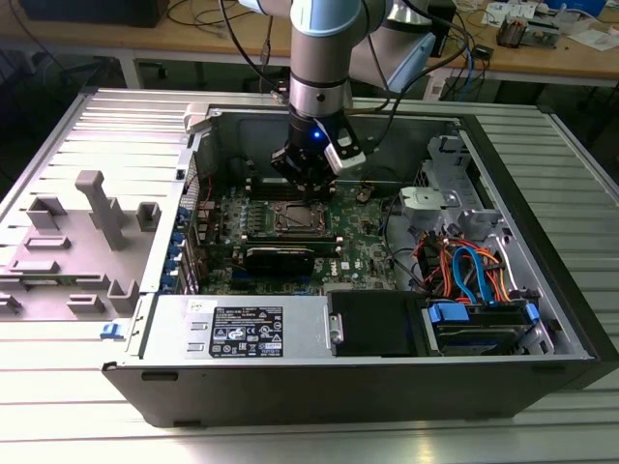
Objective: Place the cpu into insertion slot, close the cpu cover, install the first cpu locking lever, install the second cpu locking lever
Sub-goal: 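Install the first cpu locking lever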
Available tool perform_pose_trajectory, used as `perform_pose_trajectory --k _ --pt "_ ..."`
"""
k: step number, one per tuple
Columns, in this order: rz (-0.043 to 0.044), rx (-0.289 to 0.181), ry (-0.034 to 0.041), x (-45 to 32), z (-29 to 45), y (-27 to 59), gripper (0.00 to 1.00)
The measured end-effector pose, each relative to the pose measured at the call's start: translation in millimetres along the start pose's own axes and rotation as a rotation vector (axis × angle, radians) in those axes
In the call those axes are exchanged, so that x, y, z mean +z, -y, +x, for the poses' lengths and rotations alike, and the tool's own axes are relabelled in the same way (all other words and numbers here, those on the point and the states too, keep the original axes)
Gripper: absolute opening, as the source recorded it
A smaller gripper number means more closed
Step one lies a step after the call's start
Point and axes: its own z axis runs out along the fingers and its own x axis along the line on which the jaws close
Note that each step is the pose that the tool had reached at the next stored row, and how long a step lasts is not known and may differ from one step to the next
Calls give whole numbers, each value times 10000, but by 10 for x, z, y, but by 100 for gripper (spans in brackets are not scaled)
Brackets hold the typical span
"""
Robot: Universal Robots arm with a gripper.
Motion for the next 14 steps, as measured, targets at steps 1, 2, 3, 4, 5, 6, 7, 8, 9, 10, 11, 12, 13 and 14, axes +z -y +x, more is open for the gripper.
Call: perform_pose_trajectory --k 1,2,3,4,5,6,7,8,9,10,11,12,13,14 --pt "1 1 0 0 -1 0 11" --pt "2 1 -1 1 -4 1 11" --pt "0 3 1 2 -5 2 11" --pt "-1 5 1 3 -6 3 11" --pt "-1 6 2 3 -6 4 11" --pt "0 5 1 2 -6 8 11" --pt "0 4 0 2 -7 15 11" --pt "0 6 0 3 -6 17 11" --pt "2 8 -1 3 -7 18 11" --pt "5 8 -1 6 -7 18 11" --pt "7 9 -1 8 -8 19 11" --pt "10 10 -1 10 -9 19 11" --pt "14 13 -2 13 -11 18 11" --pt "18 15 -2 14 -13 18 11"
